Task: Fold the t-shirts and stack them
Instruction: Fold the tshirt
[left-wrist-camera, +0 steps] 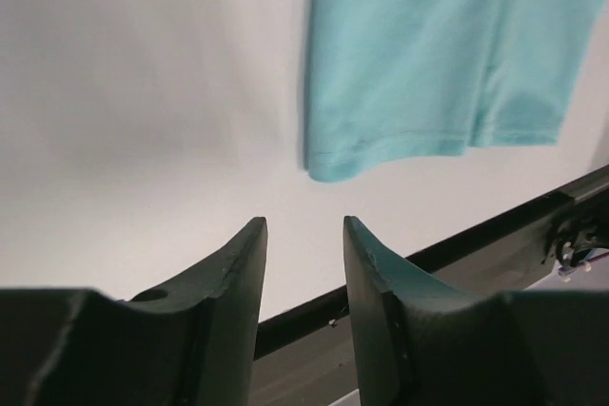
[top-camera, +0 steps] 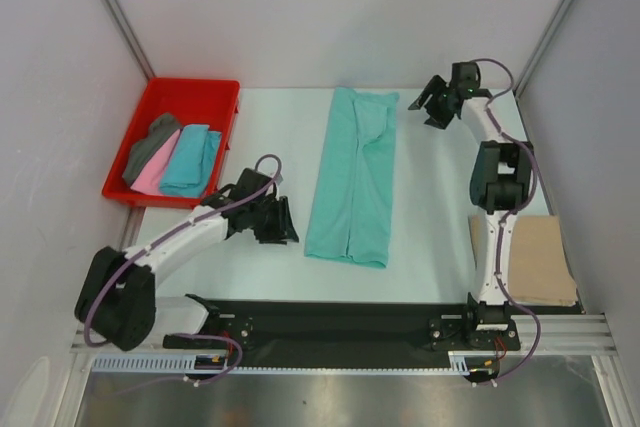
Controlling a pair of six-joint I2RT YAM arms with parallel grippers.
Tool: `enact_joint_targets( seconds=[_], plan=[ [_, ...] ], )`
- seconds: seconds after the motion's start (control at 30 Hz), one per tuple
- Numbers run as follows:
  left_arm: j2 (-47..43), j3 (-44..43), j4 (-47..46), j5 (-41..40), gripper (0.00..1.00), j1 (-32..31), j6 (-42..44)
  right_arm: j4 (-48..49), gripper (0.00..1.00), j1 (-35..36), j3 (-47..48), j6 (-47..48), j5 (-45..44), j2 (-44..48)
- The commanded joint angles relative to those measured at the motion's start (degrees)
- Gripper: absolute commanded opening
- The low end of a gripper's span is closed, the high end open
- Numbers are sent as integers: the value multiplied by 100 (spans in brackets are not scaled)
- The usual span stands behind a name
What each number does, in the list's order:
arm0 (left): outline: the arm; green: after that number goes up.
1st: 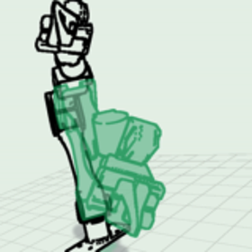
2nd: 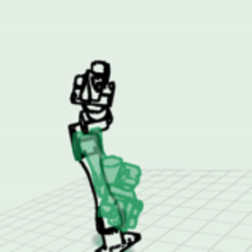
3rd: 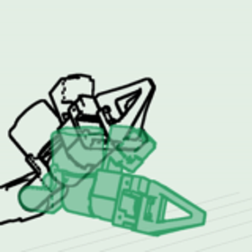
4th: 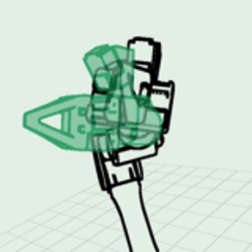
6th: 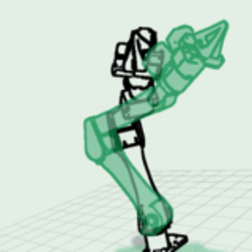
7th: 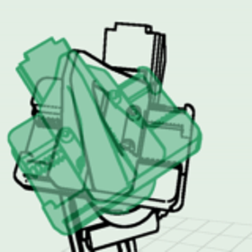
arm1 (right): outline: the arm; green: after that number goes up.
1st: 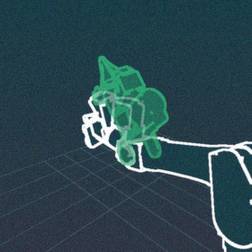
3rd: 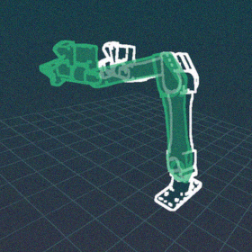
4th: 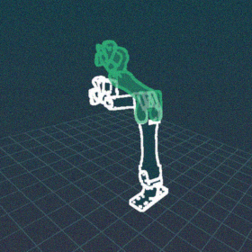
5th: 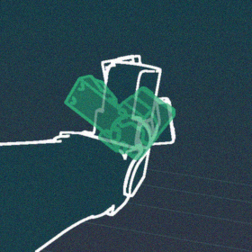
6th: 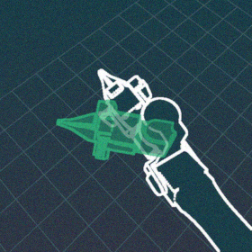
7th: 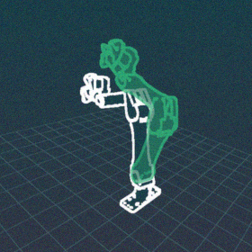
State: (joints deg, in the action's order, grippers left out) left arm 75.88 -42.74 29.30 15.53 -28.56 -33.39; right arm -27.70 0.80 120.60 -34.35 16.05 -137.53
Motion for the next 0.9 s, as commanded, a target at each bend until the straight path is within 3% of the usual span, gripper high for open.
enact_joint_targets(
  seconds=[0.0, 0.1, 0.2, 0.23, 0.37, 0.5, 0.67, 0.87],
  plan=[
    [-555, -305, -2, -113, 47, -10, 148, -666, 72, -211, -1003, 683, -60, 1479],
    [-425, -322, -187, 221, 55, -1, 148, -640, 70, -159, -1641, 667, 152, 2281],
    [-74, -402, -328, 380, 64, 17, 244, -159, 68, -97, -3345, 439, 843, 3403],
    [40, -463, -337, 398, 65, 34, 288, -61, 67, 59, -4167, 255, 1029, 3644],
    [698, -700, -311, 477, 67, 139, 578, 195, 65, 517, -5927, 130, 1558, 4742],
    [1192, -833, -301, 635, 66, 192, 790, 282, 66, 974, -7214, 78, 1594, 5936],
    [1535, -683, -601, 723, 67, 210, 834, 572, 68, 1010, -8410, -238, 1716, 6739],
    [1799, -411, -943, 960, 67, 219, 711, 1214, 67, 1142, -9238, -555, 2130, 6599]
  ],
)
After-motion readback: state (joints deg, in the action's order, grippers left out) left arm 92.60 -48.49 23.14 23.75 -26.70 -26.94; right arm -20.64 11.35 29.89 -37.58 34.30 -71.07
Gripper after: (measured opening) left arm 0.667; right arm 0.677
